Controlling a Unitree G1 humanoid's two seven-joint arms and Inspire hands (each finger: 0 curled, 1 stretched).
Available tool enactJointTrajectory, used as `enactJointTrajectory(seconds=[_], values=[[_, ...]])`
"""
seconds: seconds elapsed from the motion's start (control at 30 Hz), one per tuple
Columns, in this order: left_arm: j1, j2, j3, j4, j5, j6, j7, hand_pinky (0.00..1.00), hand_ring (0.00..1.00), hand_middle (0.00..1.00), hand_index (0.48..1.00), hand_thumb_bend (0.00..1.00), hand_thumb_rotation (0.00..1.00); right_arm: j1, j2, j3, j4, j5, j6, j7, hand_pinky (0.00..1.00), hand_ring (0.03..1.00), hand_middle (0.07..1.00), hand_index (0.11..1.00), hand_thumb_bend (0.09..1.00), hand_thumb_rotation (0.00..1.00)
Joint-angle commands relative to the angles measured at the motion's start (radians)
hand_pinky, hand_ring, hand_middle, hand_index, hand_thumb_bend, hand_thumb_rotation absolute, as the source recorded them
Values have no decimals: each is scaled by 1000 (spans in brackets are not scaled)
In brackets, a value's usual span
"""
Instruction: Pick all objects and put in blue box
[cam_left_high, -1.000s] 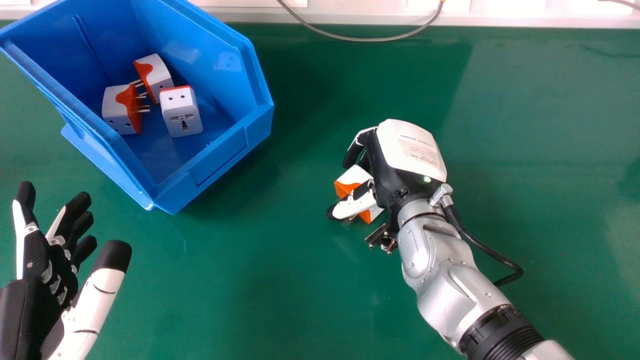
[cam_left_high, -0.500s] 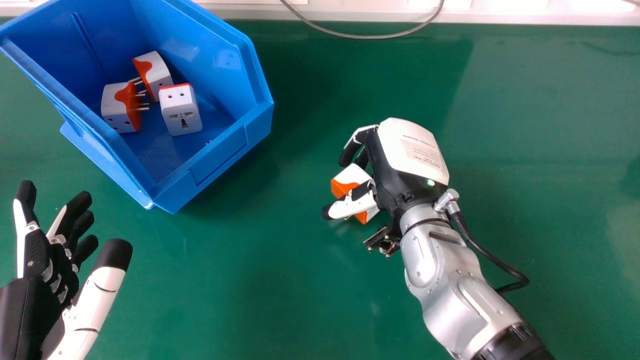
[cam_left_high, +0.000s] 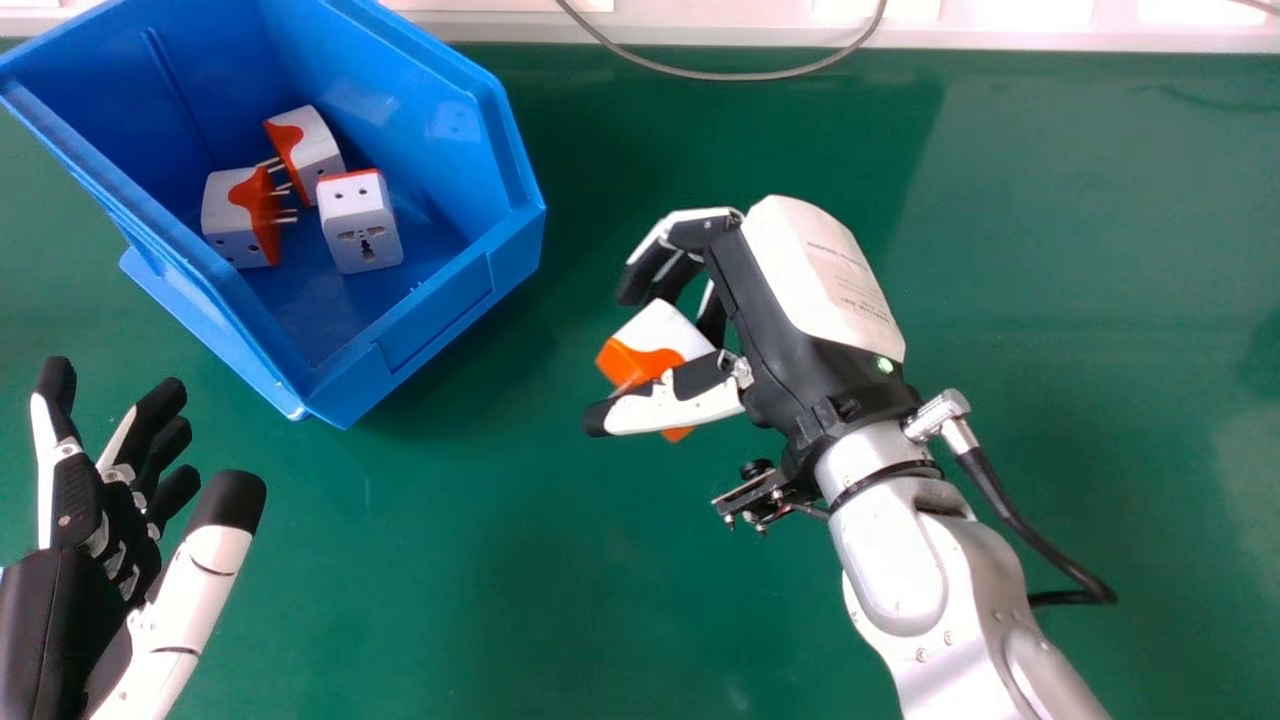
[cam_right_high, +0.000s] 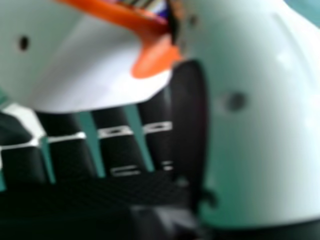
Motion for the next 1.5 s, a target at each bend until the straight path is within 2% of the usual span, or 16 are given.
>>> enactJointTrajectory(seconds=[0.0,0.2,0.27,0.37,0.43,0.6,0.83,0.97,1.2,1.23,1.33,1.37,1.4,1.43,1.47], values=[[0,5,9,-25,-4,0,2,917,934,934,923,754,639,-25,28,0,-70,-2,16,34,118,172,452,487,510,0],[-6,5,7,-23,0,2,3,917,934,934,923,758,639,-120,75,11,-70,-22,46,94,123,191,439,499,507,0],[-8,5,7,-18,2,-2,2,916,933,933,922,760,637,-180,97,21,-22,-28,41,91,178,272,448,509,506,0],[-3,2,4,-21,5,-4,2,915,933,933,922,760,636,-259,130,34,54,-33,24,73,210,315,455,512,507,0],[-3,2,3,-18,6,-7,1,914,933,933,922,761,636,-318,157,36,126,-21,0,50,255,366,476,503,497,46],[7,-5,-3,-18,14,-17,3,908,931,932,917,764,633,-472,218,31,323,-1,-62,-6,274,379,468,489,483,118],[29,-19,-17,-32,29,-27,8,906,931,931,914,775,637,-673,292,9,587,43,-146,-86,243,353,457,488,485,127],[37,-24,-22,-36,35,-31,8,906,931,931,913,777,638,-781,322,9,743,58,-186,-130,355,477,541,489,486,120],[54,-35,-32,-48,45,-36,9,905,930,931,912,773,636,-960,357,7,1011,87,-244,-182,386,498,558,490,487,118],[58,-36,-32,-52,61,-38,13,905,930,931,912,773,635,-985,366,5,1053,92,-255,-191,387,499,559,490,487,117],[71,-34,-25,-67,152,-48,37,904,930,931,912,774,658,-1055,393,-3,1165,110,-287,-218,380,490,554,490,487,117],[74,-33,-24,-73,178,-46,44,904,930,931,913,771,674,-1075,401,-5,1198,118,-298,-226,377,485,551,490,487,117],[78,-34,-25,-79,197,-43,49,902,930,931,913,768,687,-1092,408,-6,1224,125,-307,-234,374,481,548,490,487,116],[81,-36,-28,-84,209,-41,52,901,930,931,913,765,698,-1105,416,-7,1246,132,-315,-241,371,477,545,489,488,116],[84,-38,-32,-88,215,-39,55,901,930,931,913,765,698,-1115,423,-10,1262,137,-324,-249,371,477,545,489,488,116]])
